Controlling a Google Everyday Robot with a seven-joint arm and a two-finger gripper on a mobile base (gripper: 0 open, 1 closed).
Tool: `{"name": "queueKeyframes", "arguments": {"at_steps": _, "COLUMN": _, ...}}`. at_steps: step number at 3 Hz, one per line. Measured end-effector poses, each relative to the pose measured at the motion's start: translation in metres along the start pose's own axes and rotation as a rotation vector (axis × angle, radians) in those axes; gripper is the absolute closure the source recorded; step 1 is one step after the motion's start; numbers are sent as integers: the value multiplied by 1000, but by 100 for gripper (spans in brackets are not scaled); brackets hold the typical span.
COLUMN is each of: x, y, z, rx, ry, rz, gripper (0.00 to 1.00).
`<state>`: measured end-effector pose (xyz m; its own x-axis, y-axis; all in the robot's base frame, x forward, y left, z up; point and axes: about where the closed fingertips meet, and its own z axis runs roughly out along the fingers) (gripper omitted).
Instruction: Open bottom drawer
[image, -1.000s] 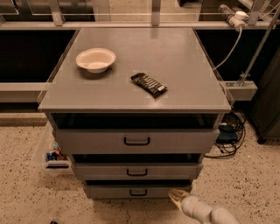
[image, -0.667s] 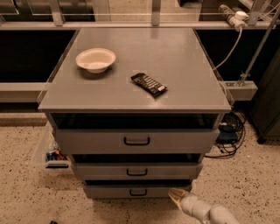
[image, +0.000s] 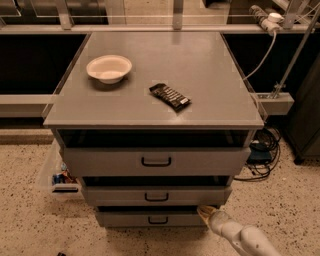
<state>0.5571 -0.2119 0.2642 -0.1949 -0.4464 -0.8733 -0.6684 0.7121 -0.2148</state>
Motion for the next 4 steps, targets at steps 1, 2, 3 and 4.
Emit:
{"name": "queueKeyframes", "arguments": {"at_steps": 1, "x": 1, "y": -4, "z": 0, "rx": 6, "ry": 1, "rz": -1, "gripper": 100}}
{"name": "queueKeyframes", "arguments": {"at_steps": 2, "x": 13, "y": 2, "z": 5, "rx": 4, "ry": 13, "rz": 39, "gripper": 100}}
{"name": "queueKeyframes", "arguments": {"at_steps": 3, "x": 30, "y": 5, "z": 14, "rx": 12, "ry": 33, "rz": 80, "gripper": 100}}
{"name": "queueKeyframes", "arguments": {"at_steps": 4, "x": 25, "y": -10, "z": 26, "rx": 33, "ry": 18, "rz": 66, "gripper": 100}}
